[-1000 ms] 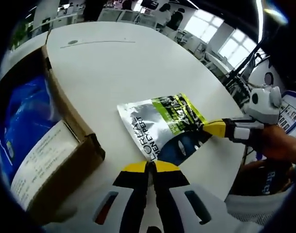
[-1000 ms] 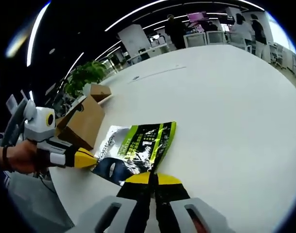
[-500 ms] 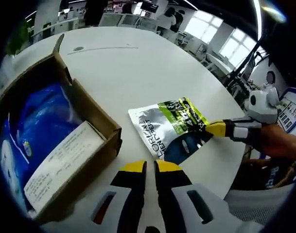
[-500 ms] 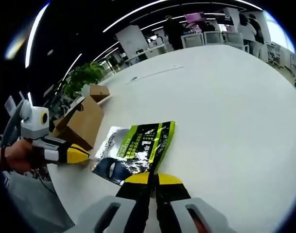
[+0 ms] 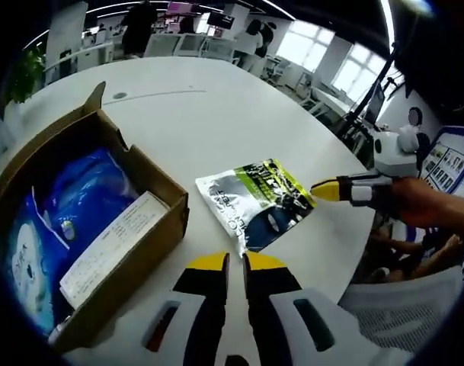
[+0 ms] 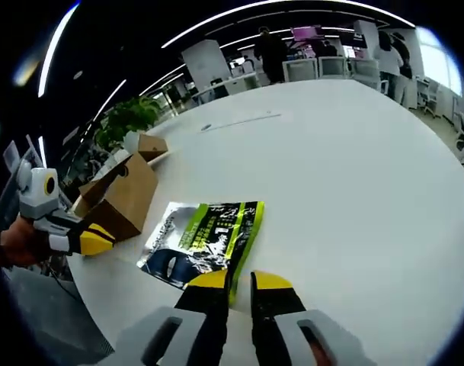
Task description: Operate the shoe box by opening the lid, removing the specified soft item, and placing it in the target area until the item is outside and the box remains undamaged.
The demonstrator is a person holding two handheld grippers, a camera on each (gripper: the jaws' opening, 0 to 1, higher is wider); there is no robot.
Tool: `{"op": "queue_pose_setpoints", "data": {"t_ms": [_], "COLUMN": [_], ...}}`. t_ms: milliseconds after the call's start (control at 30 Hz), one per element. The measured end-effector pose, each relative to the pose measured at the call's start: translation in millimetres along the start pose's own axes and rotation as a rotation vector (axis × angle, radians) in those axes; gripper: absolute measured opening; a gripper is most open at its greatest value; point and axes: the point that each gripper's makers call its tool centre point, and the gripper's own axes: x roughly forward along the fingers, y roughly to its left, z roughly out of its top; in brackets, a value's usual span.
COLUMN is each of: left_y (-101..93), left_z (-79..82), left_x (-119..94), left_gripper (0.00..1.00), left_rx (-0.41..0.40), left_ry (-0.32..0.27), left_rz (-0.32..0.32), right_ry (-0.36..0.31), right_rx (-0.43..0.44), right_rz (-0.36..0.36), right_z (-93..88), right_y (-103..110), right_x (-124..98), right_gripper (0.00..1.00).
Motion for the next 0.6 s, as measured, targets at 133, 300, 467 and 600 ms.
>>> {"op": "queue_pose_setpoints", "data": {"t_ms": [133, 300, 467, 600], "left_y": [6.6, 22.4, 37.1, 51.2], "left_z": [-2.7, -7.0, -16.2, -19.9], "left_x": [-16, -42, -68, -88], "left_gripper": [0.05, 0.05, 0.05, 0.05], "left_rx": [0.011, 0.000, 0.041, 0.023], "left_ry": [-0.018, -0.049, -0.062, -0.088], "left_rz": [0.003, 0.027, 0.069, 0.089], "right_ry": [0.015, 0.014, 0.018, 0.006], "right_rx": [-0.019, -0.066, -0.109, -0.144], "right_rz": [-0.021, -0.035, -0.047, -0.031], "right_z": [1.5, 10.0, 20.4, 33.7], "right_y": [0, 2, 12, 36], "right_x": [-5, -11, -9, -7], "right_gripper": [0.08, 0.09, 0.09, 0.10]}}
